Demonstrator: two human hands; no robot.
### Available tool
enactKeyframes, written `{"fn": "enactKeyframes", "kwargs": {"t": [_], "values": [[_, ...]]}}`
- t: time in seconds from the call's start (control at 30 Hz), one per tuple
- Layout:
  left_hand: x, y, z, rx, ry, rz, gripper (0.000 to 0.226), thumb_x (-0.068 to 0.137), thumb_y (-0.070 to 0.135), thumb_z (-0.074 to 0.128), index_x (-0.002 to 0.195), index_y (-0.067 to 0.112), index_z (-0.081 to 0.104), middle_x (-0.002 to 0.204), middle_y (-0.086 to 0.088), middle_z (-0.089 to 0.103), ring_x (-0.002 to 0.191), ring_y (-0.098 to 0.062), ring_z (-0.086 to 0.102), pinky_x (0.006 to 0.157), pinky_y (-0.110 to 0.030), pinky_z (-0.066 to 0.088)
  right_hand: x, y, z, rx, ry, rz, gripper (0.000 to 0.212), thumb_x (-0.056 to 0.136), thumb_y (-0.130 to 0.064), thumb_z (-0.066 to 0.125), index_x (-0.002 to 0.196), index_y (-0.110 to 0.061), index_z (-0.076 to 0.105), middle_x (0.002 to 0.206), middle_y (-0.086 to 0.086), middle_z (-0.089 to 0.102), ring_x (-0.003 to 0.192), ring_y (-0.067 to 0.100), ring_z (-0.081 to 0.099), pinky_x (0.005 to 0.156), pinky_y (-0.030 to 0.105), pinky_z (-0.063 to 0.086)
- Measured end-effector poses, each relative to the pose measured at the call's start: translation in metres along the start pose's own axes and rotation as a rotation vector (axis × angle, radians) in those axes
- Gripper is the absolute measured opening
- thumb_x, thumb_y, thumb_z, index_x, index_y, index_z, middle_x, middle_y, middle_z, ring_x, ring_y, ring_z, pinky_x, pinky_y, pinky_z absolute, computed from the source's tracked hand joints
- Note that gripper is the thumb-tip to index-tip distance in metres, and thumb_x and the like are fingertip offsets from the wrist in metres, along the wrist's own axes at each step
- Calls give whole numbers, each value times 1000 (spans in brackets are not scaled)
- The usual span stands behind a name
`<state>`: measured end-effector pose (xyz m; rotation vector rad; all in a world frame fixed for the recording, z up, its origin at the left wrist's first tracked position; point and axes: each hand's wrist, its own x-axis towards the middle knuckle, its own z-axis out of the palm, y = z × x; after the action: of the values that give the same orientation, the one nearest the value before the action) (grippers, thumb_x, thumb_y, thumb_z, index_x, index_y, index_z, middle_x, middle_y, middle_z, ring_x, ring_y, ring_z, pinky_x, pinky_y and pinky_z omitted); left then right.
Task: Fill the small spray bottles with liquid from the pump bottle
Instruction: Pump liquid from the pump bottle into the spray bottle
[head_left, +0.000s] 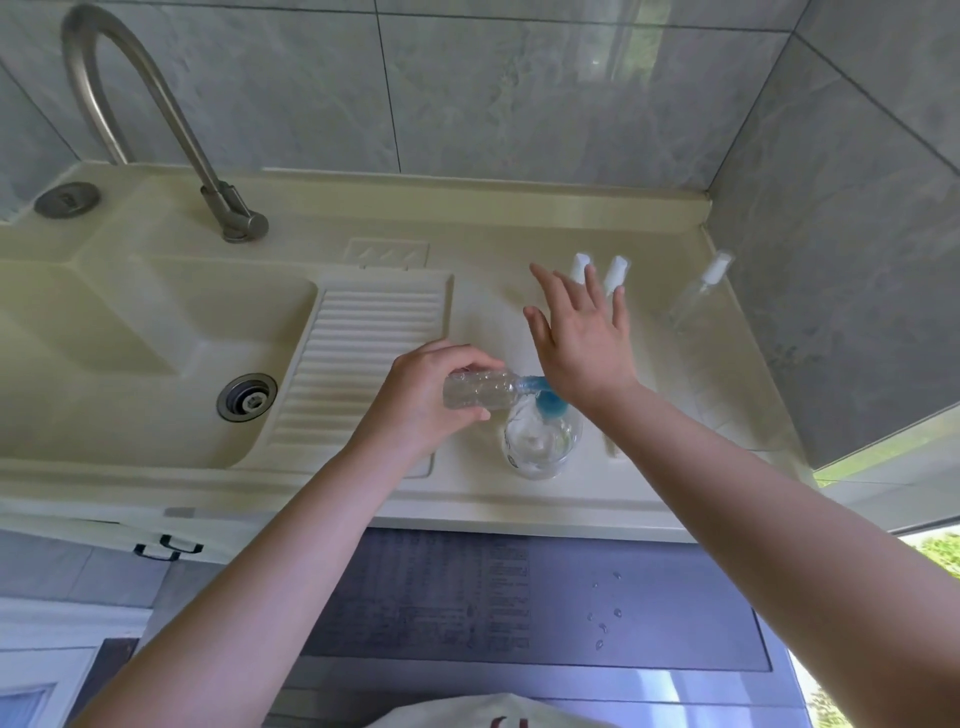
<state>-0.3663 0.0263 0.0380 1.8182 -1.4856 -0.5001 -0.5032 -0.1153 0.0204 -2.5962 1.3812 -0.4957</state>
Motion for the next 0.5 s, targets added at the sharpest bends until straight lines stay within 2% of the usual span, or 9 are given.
{"fn": "enactKeyframes", "kwargs": {"t": [0.27,0.4,0.5], "values": [[1,-1,6,-8,-17,-20,51,64,6,88,107,28,74,95,10,64,93,-7,62,83,-5,39,-2,2,7,-39,-91,4,49,107,-40,25,155,-32,24,160,-2,32,154,28,2,122,54,-2],[1,1,5,-33,1,-2,51,63,5,88,106,28,74,97,7,67,92,-3,62,82,-3,38,4,1,-2,78,-120,44,52,107,-41,28,157,-29,21,160,1,29,154,29,0,122,53,-1],[0,0,5,-36,1,-1,50,63,5,88,106,26,74,98,6,67,93,-5,62,84,-5,40,1,1,1,61,-143,29,50,107,-39,26,156,-29,23,160,1,30,154,27,0,122,53,0]]}}
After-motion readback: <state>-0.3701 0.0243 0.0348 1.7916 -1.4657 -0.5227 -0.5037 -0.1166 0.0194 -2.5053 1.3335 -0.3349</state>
